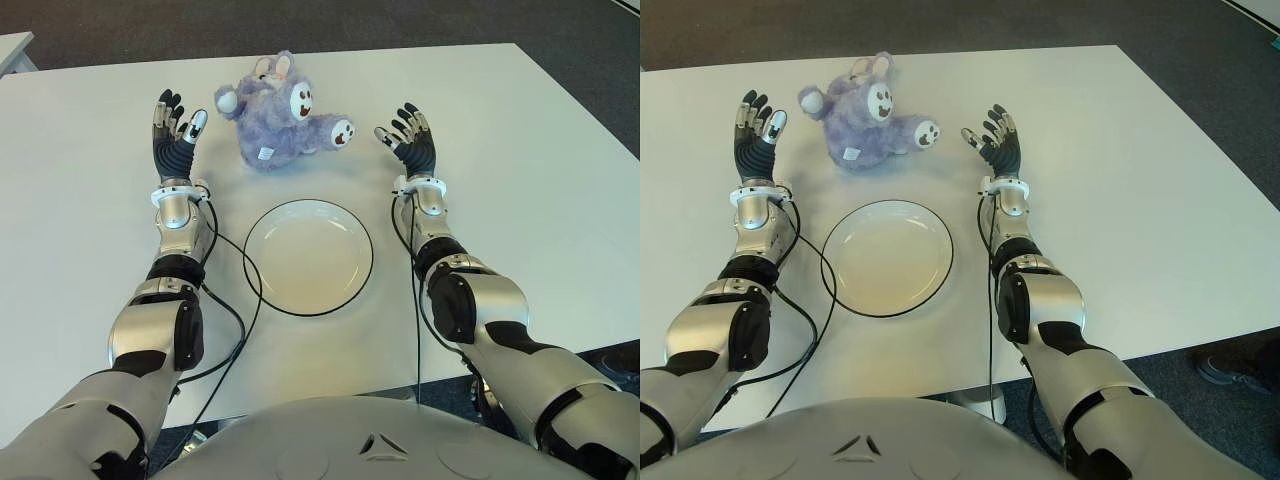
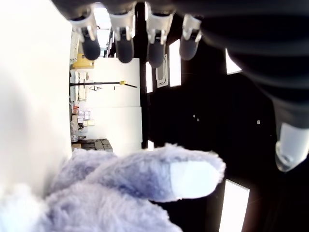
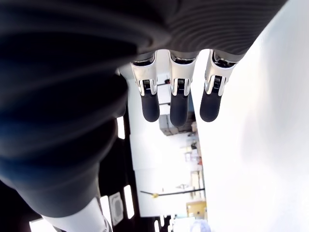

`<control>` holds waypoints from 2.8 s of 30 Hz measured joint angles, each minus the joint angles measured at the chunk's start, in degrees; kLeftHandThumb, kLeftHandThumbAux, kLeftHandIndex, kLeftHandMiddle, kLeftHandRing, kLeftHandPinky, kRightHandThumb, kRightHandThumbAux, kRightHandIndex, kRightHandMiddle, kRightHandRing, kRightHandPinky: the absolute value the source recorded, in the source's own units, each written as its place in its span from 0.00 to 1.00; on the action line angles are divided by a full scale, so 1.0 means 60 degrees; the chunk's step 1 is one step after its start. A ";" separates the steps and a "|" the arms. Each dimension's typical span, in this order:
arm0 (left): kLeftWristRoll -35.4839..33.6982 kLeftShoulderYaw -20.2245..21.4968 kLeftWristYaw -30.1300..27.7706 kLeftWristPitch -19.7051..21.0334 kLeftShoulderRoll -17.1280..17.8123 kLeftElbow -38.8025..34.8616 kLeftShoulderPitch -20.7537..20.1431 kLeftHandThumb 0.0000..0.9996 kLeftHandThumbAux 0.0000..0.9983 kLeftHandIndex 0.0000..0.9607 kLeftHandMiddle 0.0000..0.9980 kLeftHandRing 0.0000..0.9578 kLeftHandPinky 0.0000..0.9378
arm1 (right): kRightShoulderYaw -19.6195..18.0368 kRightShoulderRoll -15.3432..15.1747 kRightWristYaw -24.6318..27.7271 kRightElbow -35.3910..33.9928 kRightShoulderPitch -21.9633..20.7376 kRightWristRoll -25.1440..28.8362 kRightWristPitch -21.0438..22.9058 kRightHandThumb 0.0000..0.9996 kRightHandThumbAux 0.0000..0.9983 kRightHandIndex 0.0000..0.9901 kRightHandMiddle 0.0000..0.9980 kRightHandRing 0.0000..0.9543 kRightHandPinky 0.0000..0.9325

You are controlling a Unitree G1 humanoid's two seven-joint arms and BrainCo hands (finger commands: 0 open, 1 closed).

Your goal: Put the doll into the plate.

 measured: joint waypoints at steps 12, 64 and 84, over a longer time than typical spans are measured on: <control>0.0060 -0.0023 -0.0001 -0.0102 0.0228 0.0004 0.0023 0.00 0.49 0.00 0.08 0.06 0.00 | 0.0001 -0.0026 0.0001 -0.0001 -0.0011 -0.0001 0.0003 0.19 0.86 0.10 0.13 0.13 0.16; 0.0831 -0.0182 0.0111 0.0691 0.1036 -0.0408 -0.0381 0.01 0.48 0.00 0.06 0.05 0.02 | 0.0005 -0.0012 -0.0011 -0.0001 -0.0112 -0.0005 0.0024 0.21 0.86 0.11 0.14 0.14 0.17; 0.1196 -0.0434 0.0183 0.0915 0.1382 -0.1125 -0.0649 0.00 0.44 0.00 0.10 0.14 0.06 | 0.0025 -0.0009 -0.0024 0.0002 -0.0119 -0.0018 0.0024 0.20 0.86 0.10 0.14 0.14 0.17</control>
